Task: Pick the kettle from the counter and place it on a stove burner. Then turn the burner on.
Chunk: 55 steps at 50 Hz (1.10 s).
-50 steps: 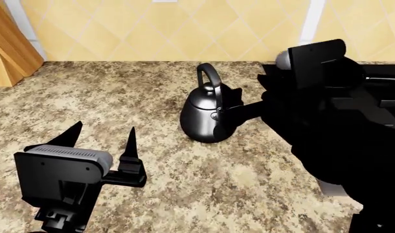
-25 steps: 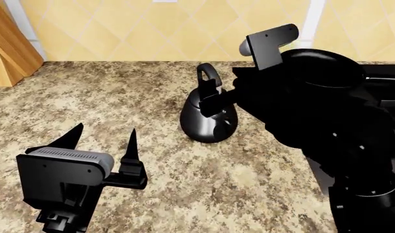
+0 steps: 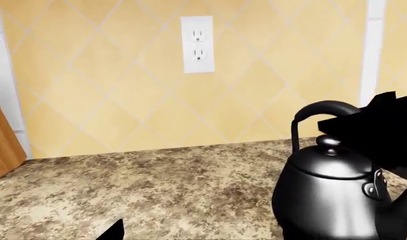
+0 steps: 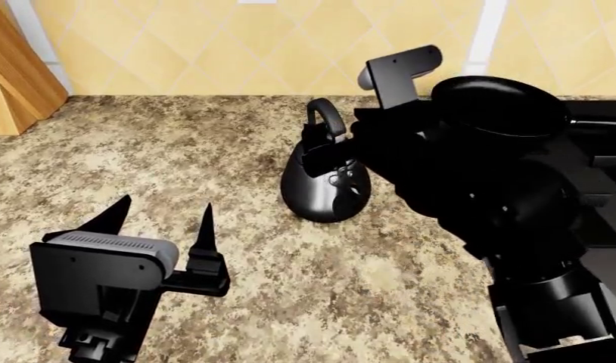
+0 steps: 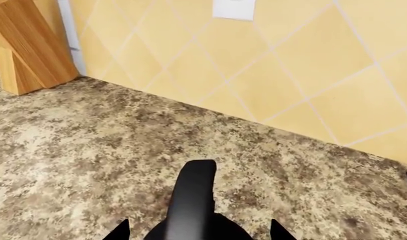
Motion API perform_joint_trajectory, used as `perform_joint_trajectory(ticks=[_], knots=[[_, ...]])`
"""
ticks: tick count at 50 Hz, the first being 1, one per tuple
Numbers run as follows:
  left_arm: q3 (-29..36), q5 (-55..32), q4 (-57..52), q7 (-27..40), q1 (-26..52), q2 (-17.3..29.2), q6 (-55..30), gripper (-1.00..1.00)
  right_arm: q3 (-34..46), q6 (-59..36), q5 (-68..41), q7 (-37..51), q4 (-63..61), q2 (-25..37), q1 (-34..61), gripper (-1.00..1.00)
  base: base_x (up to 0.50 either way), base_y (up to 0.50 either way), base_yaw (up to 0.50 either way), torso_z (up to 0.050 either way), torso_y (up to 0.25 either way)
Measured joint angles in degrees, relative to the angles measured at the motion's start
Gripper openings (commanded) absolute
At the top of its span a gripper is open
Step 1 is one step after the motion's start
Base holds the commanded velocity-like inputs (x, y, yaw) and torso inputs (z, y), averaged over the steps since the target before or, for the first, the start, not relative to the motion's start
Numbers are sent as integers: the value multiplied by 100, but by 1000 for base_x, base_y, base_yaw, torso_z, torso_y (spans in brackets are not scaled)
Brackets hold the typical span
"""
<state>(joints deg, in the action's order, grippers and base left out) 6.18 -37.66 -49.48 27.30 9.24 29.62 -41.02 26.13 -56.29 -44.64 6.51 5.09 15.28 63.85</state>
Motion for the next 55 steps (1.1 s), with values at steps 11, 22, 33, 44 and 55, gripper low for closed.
perform_joint_trajectory(ticks=[11,22,33,44,55], knots=[[68,24,43,13,18,3,6,100,110,196,88,-143,245,-45,-2,100,0,0,0,0,0],[127,49,98,12,20,11,28,100,191,335,104,-240,345,-52,-22,-100,0,0,0,0,0],[157,59,138,9,8,22,63,100,266,394,108,-279,326,-28,-23,-100,0,0,0,0,0],[163,52,147,19,-8,41,91,100,316,391,80,-251,261,25,-25,-100,0,0,0,0,1],[155,29,142,31,-19,59,117,100,232,163,-107,5,-79,171,42,-100,0,0,0,0,2]])
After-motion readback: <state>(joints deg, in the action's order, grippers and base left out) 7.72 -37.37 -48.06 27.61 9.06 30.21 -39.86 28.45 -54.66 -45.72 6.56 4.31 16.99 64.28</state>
